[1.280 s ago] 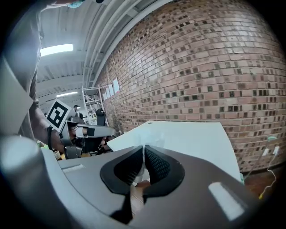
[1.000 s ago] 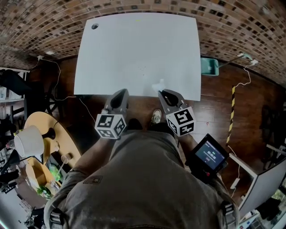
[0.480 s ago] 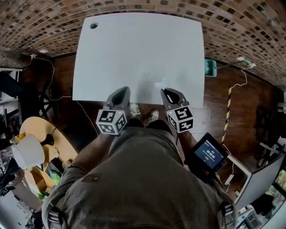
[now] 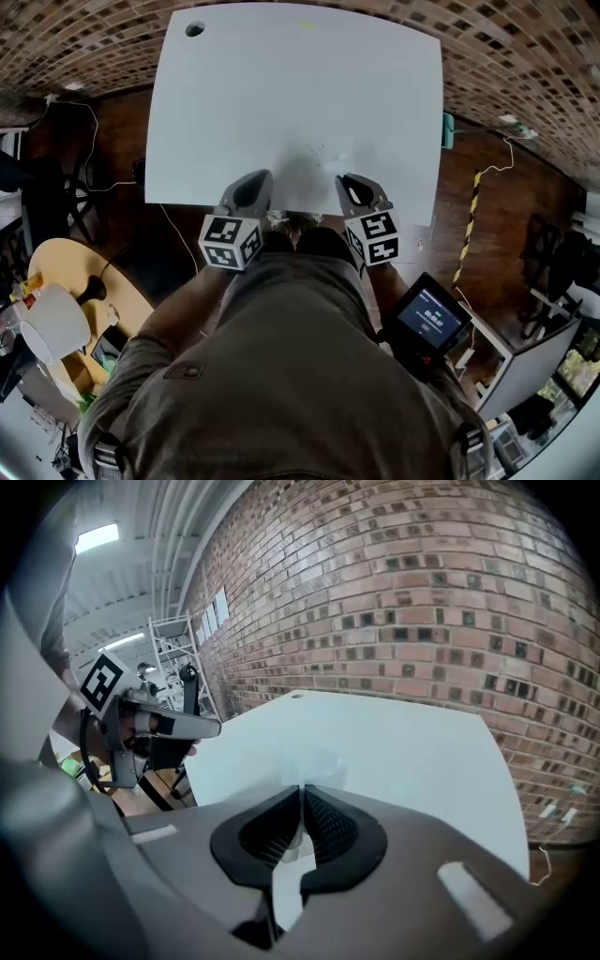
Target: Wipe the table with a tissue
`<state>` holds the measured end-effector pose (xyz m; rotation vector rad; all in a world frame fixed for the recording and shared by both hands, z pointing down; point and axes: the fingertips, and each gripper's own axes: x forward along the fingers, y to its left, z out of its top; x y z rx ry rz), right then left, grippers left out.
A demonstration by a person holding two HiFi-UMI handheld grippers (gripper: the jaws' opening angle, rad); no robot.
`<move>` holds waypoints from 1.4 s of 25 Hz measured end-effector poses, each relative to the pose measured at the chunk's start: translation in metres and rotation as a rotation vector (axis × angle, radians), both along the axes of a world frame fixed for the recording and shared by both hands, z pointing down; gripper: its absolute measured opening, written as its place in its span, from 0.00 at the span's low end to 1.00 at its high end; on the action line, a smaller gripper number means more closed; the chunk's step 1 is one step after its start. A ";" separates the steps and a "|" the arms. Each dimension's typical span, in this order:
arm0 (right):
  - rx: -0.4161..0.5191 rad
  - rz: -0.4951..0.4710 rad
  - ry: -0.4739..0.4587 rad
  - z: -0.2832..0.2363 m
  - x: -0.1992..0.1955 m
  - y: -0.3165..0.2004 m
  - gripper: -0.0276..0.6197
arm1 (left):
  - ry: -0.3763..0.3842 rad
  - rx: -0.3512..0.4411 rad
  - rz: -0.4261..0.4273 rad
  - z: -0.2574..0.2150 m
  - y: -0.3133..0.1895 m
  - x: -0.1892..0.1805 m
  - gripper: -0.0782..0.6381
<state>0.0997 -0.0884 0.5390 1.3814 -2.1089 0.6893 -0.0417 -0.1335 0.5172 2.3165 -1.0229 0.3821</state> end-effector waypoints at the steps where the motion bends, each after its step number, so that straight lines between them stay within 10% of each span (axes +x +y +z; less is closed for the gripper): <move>1: -0.009 -0.006 0.005 0.006 0.001 -0.004 0.09 | -0.008 -0.008 -0.002 0.005 -0.001 0.000 0.11; 30: -0.163 -0.326 -0.009 0.087 -0.102 -0.014 0.09 | -0.113 -0.111 -0.084 0.044 -0.013 -0.047 0.11; 35: -0.166 -0.260 0.023 0.089 -0.057 -0.026 0.09 | -0.113 -0.123 -0.073 0.046 -0.019 -0.030 0.11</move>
